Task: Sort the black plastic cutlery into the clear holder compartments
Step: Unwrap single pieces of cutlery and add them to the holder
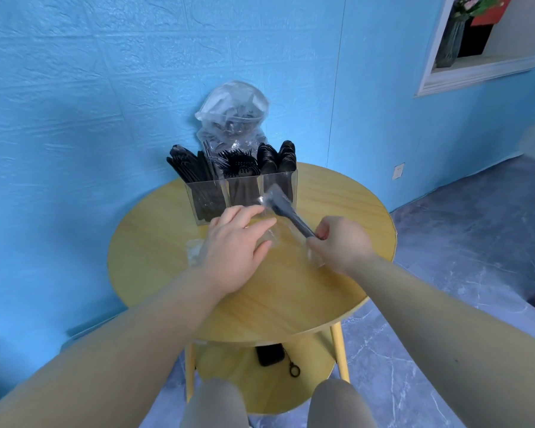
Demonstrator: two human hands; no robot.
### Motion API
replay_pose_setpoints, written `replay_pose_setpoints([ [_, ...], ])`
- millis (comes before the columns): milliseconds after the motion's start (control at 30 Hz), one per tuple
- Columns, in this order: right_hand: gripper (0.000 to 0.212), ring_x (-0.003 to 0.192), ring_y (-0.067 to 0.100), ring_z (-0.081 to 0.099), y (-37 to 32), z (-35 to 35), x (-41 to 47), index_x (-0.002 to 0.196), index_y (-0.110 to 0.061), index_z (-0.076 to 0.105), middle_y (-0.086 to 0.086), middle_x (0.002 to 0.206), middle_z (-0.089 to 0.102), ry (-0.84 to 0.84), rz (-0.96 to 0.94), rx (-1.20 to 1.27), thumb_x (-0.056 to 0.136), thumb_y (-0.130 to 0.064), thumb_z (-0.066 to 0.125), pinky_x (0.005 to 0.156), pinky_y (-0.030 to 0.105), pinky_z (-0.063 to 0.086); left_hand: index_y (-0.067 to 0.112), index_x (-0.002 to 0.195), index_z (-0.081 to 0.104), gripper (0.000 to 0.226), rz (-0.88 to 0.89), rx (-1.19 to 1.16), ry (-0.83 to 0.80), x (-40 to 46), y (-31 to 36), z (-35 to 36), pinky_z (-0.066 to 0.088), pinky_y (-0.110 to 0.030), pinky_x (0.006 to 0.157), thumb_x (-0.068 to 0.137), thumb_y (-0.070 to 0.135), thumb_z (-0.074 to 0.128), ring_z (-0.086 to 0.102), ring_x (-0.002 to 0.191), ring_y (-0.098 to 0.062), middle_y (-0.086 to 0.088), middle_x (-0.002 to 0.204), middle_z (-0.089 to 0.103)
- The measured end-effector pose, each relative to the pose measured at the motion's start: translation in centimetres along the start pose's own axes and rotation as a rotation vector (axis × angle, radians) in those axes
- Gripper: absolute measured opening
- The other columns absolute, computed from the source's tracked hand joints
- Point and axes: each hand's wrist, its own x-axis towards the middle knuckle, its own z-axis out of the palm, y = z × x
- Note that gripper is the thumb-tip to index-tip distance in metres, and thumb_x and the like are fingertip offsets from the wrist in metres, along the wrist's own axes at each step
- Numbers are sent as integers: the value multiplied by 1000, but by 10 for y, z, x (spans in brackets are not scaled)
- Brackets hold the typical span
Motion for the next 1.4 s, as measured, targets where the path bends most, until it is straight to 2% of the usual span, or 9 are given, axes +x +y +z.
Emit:
replay_pose_setpoints([
  [200,5,80,21,60,-21,17,-26,85,-18,63,0,80,67,-85,-368,125,84,-22,66,74,32,48,29,114,65,34,61,118,132,-24,4,-5,31,-42,89,82,42,66,51,117,-22,6,120,62],
  [267,3,83,20,60,-24,26,-31,88,-20,65,-1,84,67,-88,-398,161,86,-21,66,76,30,47,31,105,68,23,24,114,131,-38,0,-2,30,-42,87,84,40,66,59,100,-21,9,101,67],
  [367,27,94,13,57,-22,39,-32,114,-19,63,-6,100,62,-64,-290,324,87,-21,65,86,23,44,28,97,71,15,-81,85,92,-55,-7,4,38,-42,82,83,34,69,62,80,-21,7,85,65],
  [467,27,89,14,57,-18,45,-29,117,-21,61,-4,98,61,-59,-152,533,91,-15,57,75,13,44,21,105,71,21,-147,-25,55,-62,-9,6,48,-36,68,87,29,66,63,75,-22,2,90,64],
  [533,25,88,16,59,-18,47,-24,115,-22,63,-3,95,63,-58,-120,571,92,-15,56,78,18,45,21,110,70,24,-160,-64,34,-62,-8,5,51,-33,62,89,31,63,62,76,-22,3,95,64],
  [700,27,80,10,52,-16,54,-27,118,-21,62,-4,100,56,-22,-230,440,92,-17,56,80,22,41,23,116,67,29,-160,-102,25,-63,-9,6,46,-29,63,91,35,59,60,77,-19,5,100,61],
  [900,12,78,9,49,-15,55,-30,83,-24,61,-4,95,52,36,-289,360,88,-13,59,76,25,41,20,114,69,29,-139,-88,59,-64,-7,6,44,-33,77,92,35,58,62,83,-19,4,101,63],
  [1200,22,76,11,46,-15,47,-30,74,-26,56,2,97,51,10,-205,611,90,-10,54,70,20,36,22,119,66,32,-220,-58,18,-62,-7,6,49,-34,75,99,36,44,61,95,-22,2,105,67],
  [1400,19,67,14,44,-19,50,-32,79,-14,52,-5,70,48,-9,-185,499,89,-29,58,65,27,39,22,120,65,32,-230,-78,27,-63,-7,5,48,-34,70,98,35,47,63,88,-23,3,103,65],
])
